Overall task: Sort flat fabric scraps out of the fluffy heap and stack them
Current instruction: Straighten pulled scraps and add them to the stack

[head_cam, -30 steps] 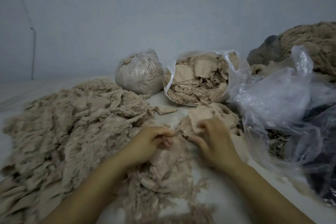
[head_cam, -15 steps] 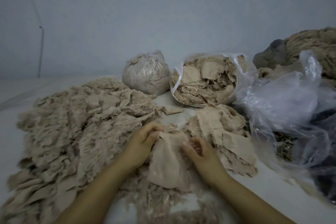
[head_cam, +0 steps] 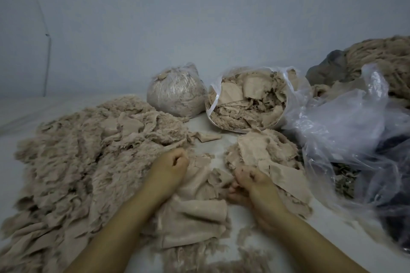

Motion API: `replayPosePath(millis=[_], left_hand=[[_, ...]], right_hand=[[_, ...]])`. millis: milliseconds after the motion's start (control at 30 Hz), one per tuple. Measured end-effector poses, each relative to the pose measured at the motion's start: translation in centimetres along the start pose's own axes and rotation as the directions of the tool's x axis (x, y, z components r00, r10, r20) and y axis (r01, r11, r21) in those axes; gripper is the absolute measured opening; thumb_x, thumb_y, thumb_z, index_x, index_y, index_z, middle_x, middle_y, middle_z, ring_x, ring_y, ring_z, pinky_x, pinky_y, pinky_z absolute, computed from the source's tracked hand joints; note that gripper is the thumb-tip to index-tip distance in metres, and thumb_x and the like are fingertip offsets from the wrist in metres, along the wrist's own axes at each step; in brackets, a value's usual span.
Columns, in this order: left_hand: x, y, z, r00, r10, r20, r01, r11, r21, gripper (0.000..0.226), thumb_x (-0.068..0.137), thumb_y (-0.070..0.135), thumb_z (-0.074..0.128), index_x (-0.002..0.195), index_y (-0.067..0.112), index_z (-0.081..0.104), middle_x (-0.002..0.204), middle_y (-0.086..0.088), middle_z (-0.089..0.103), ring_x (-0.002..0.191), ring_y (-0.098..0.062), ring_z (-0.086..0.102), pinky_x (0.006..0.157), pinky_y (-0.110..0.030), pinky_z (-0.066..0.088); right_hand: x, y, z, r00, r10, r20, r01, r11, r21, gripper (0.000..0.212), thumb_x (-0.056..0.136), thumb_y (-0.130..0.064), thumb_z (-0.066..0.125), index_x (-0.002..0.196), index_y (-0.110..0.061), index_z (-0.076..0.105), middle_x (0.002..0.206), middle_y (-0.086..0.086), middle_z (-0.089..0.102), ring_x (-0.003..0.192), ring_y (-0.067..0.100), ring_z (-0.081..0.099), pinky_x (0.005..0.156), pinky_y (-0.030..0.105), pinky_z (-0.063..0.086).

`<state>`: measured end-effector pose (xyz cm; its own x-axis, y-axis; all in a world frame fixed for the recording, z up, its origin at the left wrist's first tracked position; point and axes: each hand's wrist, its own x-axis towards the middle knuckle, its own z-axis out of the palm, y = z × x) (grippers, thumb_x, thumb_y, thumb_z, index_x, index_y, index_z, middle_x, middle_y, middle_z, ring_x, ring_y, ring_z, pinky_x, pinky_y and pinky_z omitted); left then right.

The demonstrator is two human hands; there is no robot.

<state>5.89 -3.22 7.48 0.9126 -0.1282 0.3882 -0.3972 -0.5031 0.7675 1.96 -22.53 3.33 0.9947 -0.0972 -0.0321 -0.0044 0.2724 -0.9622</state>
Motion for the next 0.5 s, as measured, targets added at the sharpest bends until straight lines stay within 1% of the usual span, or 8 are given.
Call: replayPosePath(millis=[67, 133, 167, 233, 300, 367, 400, 500], left_hand=[[0.1, 0.4, 0.5, 0.996, 0.063, -0.061, -0.054, 0.988, 0.146, 0.025, 0.088, 0.006, 0.046, 0.068, 0.018, 0.055, 0.054, 0.011, 0.049, 0.046, -0.001, 0.041, 0.049, -0.017, 0.031], [-0.1, 0.8, 0.9, 0.985, 0.106, 0.133, -0.132, 0.970, 0.203, 0.013, 0.091, 0.022, 0.051, 0.087, 0.028, 0.062, 0.073, 0.015, 0.060, 0.060, 0.006, 0.052, 0.057, -0.014, 0.039], [-0.4, 1.0, 1.0, 0.942, 0.089, 0.323, -0.159, 0.967, 0.197, 0.013, 0.088, 0.034, 0.056, 0.099, 0.033, 0.063, 0.087, 0.017, 0.062, 0.073, 0.007, 0.055, 0.066, -0.015, 0.044], [-0.9, 0.9, 1.3, 0.754, 0.017, 0.656, -0.218, 0.950, 0.226, 0.041, 0.072, 0.055, 0.067, 0.109, 0.039, 0.059, 0.099, 0.022, 0.057, 0.088, 0.005, 0.054, 0.078, -0.015, 0.046], [-1.3, 0.6, 1.8, 0.652, 0.008, 0.758, -0.339, 0.897, 0.282, 0.033, 0.073, 0.049, 0.071, 0.099, 0.035, 0.058, 0.092, 0.017, 0.058, 0.081, 0.002, 0.052, 0.074, -0.017, 0.044], [-1.0, 0.1, 2.0, 0.775, 0.070, 0.628, -0.307, 0.911, 0.277, 0.007, 0.087, 0.026, 0.063, 0.081, 0.024, 0.060, 0.078, 0.008, 0.060, 0.069, -0.002, 0.049, 0.067, -0.021, 0.041], [-0.7, -0.1, 2.0, 0.849, 0.079, 0.523, -0.236, 0.942, 0.241, 0.015, 0.090, 0.018, 0.059, 0.075, 0.018, 0.058, 0.073, 0.006, 0.057, 0.067, -0.004, 0.048, 0.066, -0.021, 0.038], [-0.2, -0.1, 1.7, 0.974, -0.023, 0.224, 0.038, 0.997, -0.062, 0.026, 0.095, 0.007, 0.049, 0.069, 0.014, 0.047, 0.066, 0.002, 0.045, 0.062, -0.008, 0.042, 0.058, -0.020, 0.034]], right_hand=[[-0.4, 0.5, 0.2, 0.994, 0.037, 0.103, -0.020, 0.986, -0.168, 0.046, 0.080, -0.051, 0.061, 0.088, -0.006, 0.063, 0.068, 0.004, 0.065, 0.061, 0.015, 0.062, 0.061, 0.029, 0.057], [-0.8, 0.7, 0.3, 0.979, 0.094, 0.180, -0.029, 0.942, -0.334, 0.062, 0.058, -0.070, 0.073, 0.086, -0.015, 0.067, 0.074, -0.001, 0.069, 0.068, 0.015, 0.065, 0.065, 0.030, 0.056], [-0.9, 0.9, 0.2, 0.976, 0.106, 0.191, -0.022, 0.916, -0.399, 0.059, 0.051, -0.066, 0.080, 0.086, -0.020, 0.066, 0.077, -0.002, 0.071, 0.072, 0.015, 0.067, 0.069, 0.032, 0.057], [-0.6, 1.2, -0.2, 0.981, 0.068, 0.182, 0.030, 0.874, -0.485, 0.044, 0.057, -0.039, 0.084, 0.090, -0.021, 0.063, 0.087, 0.003, 0.072, 0.084, 0.021, 0.069, 0.081, 0.039, 0.057], [-0.4, 1.4, -0.5, 0.981, 0.017, 0.193, 0.076, 0.885, -0.460, 0.025, 0.074, -0.012, 0.078, 0.091, -0.013, 0.060, 0.091, 0.014, 0.069, 0.081, 0.024, 0.068, 0.077, 0.040, 0.057], [-0.6, 1.4, -0.3, 0.982, 0.002, 0.191, 0.083, 0.897, -0.434, 0.011, 0.084, -0.007, 0.069, 0.088, -0.011, 0.061, 0.084, 0.013, 0.065, 0.068, 0.017, 0.065, 0.066, 0.032, 0.056], [-0.7, 1.4, -0.2, 0.984, -0.006, 0.176, 0.084, 0.892, -0.443, 0.006, 0.087, -0.014, 0.068, 0.088, -0.013, 0.062, 0.082, 0.010, 0.065, 0.066, 0.014, 0.064, 0.066, 0.031, 0.056], [-1.0, 1.2, 0.3, 0.983, 0.025, 0.181, 0.044, 0.928, -0.370, 0.043, 0.082, -0.049, 0.063, 0.086, -0.006, 0.067, 0.082, 0.011, 0.069, 0.072, 0.018, 0.065, 0.073, 0.034, 0.056]])
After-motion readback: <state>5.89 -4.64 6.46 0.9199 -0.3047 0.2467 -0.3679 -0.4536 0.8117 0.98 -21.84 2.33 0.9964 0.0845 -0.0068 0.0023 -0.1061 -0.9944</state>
